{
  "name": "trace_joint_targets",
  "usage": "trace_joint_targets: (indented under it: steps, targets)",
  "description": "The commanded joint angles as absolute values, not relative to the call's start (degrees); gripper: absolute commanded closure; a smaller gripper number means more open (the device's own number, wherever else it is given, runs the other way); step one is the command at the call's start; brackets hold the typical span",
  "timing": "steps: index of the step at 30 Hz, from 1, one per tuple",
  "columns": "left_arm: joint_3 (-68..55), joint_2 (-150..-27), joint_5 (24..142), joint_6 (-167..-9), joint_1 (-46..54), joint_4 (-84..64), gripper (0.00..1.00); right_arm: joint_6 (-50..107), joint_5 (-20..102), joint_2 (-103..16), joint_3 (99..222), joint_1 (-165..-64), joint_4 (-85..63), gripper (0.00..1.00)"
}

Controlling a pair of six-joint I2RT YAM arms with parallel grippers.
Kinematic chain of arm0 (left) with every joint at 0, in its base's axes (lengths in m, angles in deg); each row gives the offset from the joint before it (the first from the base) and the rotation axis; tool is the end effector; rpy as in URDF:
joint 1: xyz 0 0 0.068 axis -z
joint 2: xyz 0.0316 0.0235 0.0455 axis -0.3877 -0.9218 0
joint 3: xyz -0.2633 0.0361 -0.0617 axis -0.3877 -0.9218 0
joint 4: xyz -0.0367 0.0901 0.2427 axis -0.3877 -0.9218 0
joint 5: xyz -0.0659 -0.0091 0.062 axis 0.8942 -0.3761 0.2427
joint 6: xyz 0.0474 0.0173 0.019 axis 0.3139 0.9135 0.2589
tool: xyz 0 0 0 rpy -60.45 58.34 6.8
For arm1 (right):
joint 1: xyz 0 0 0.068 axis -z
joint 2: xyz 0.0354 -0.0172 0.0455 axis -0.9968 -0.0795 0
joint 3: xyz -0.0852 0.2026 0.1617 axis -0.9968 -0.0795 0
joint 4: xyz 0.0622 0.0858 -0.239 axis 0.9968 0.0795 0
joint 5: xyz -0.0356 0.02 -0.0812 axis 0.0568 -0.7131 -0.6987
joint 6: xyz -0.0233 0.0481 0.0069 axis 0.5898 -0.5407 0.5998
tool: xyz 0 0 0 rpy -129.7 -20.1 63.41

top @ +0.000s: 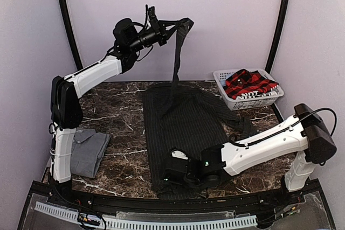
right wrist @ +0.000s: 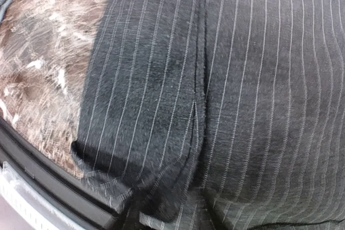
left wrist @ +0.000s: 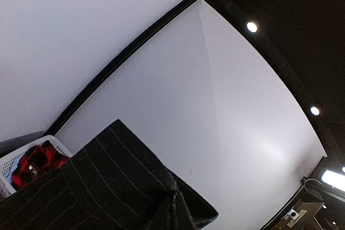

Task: Fold and stack the long sleeve shirts
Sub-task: Fold the flattened shirt at the center of the board, then pass from the left arm to the right

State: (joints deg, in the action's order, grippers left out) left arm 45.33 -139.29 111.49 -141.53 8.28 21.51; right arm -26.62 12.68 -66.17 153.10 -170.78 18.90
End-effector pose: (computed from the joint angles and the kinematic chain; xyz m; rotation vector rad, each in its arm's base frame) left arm 0.4245 -0.2809 0.4332 0.3206 1.3019 -1.7900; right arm 0.0416 0.3589 0.1782 -0.4395 2.6258 0.4018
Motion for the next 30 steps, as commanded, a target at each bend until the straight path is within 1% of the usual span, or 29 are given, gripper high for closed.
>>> trace_joint_targets:
  steps: [1,5,8,15,17,22,25,30]
  targets:
    - [40.9,-134.9,113.0,-139.5,8.6,22.0,1.00,-25.4,11.3,-59.1,149.8,-169.8,15.7,0.58]
    - [34.5,-130.8,111.1,-136.1,8.6,18.7,1.00,-21.9,10.5,-53.8,146.8,-166.6,12.4,0.42]
    - [29.4,-125.5,107.8,-132.3,8.6,13.6,1.00,-18.9,10.6,-50.2,144.4,-162.4,9.8,0.37]
    - [15.5,-114.2,94.8,-123.5,9.0,-1.9,1.00,-12.4,16.1,-44.6,139.1,-151.3,-0.1,0.37]
    - [11.9,-111.6,91.6,-122.4,9.5,-8.8,1.00,-10.4,18.2,-44.8,139.3,-148.1,-1.9,0.37]
    - [2.0,-105.1,81.1,-120.6,12.5,-19.7,1.00,-4.8,24.2,-48.4,142.5,-141.3,-5.0,0.36]
    - [-1.8,-102.5,78.0,-121.3,14.4,-25.9,1.00,-2.7,27.4,-51.5,144.8,-138.6,-5.5,0.37]
    - [-10.8,-100.4,77.9,-124.8,18.7,-28.8,1.00,0.1,32.1,-55.6,147.5,-137.2,-7.3,0.36]
